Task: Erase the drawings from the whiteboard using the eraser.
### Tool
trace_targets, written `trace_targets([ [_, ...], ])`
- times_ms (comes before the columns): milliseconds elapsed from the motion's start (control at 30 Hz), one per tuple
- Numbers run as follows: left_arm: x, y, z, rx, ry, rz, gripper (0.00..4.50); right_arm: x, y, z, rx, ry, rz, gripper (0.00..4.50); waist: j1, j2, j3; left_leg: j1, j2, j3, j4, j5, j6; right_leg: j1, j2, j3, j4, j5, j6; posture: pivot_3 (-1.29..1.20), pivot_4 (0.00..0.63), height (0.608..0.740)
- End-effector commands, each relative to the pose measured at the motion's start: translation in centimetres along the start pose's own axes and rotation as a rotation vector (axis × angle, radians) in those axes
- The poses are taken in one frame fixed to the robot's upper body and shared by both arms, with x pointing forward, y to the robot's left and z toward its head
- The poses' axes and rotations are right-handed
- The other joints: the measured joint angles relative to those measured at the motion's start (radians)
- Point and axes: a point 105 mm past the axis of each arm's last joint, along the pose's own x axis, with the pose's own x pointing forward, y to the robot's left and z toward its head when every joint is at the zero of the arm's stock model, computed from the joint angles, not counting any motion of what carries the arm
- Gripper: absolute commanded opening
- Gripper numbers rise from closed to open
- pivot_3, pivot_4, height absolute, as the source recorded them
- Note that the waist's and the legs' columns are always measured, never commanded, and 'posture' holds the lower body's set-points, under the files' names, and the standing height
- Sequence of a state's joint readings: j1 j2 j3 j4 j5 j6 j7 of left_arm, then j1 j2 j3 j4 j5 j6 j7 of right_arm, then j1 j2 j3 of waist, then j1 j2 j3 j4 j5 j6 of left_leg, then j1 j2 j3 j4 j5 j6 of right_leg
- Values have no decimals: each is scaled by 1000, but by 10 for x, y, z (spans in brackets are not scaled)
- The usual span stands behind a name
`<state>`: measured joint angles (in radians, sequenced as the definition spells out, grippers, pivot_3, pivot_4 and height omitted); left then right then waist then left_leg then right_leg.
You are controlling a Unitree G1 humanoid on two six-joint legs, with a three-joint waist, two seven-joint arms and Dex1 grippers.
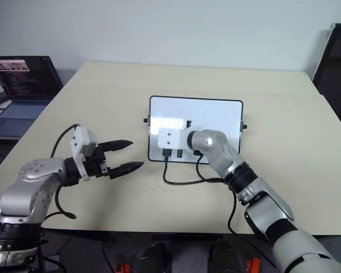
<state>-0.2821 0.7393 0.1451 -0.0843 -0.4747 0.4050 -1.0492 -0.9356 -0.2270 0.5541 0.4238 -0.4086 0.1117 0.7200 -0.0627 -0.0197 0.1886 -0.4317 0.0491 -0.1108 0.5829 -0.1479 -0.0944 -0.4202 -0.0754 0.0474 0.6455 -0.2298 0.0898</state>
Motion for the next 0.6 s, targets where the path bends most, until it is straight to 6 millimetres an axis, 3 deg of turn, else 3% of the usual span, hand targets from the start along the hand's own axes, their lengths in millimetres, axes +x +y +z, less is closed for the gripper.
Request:
trace_targets([
  [33, -2, 0, 15, 54, -41, 3, 4500, -4, -2, -11, -6, 48, -9, 958, 0, 0, 0, 0, 0, 0, 0, 0, 0, 0, 0, 0, 0, 0, 0, 0, 150, 740],
  [133, 0, -1, 16, 53, -44, -4, 4500, -9, -49, 0, -8, 18, -261, 958, 0, 0, 0, 1, 0, 0, 0, 0, 0, 0, 0, 0, 1, 1, -2, 0, 150, 740],
  [167, 0, -1, 16, 53, -44, -6, 4500, -11, -57, 2, -7, 15, -296, 958, 0, 0, 0, 1, 0, 0, 0, 0, 0, 0, 0, 0, 1, 2, -2, 0, 150, 740],
  [233, 0, -1, 16, 53, -44, -6, 4500, -11, -56, -2, -7, 28, -286, 958, 2, 0, 0, 1, 0, 0, 0, 1, 1, -1, 0, 0, 1, 2, -3, 0, 150, 740],
  [467, 0, -1, 16, 54, -46, -7, 4500, -7, 3, -14, -33, 56, 39, 958, 5, 0, 0, 1, 0, 0, -2, 1, 0, 0, 0, 0, 0, 0, 0, 0, 150, 740],
  [533, 1, -1, 17, 55, -48, -8, 4500, -9, -2, -11, -37, 42, -8, 958, 5, 0, 0, 1, 0, 0, -3, 1, 0, 0, 0, 0, 0, 0, 0, 0, 150, 740],
  [600, 3, -1, 19, 57, -56, -14, 4500, -17, -26, -9, 6, 21, -157, 958, 5, 0, 0, 1, 0, 0, -3, 1, 0, 0, 0, 0, 0, 0, 0, 0, 150, 740],
])
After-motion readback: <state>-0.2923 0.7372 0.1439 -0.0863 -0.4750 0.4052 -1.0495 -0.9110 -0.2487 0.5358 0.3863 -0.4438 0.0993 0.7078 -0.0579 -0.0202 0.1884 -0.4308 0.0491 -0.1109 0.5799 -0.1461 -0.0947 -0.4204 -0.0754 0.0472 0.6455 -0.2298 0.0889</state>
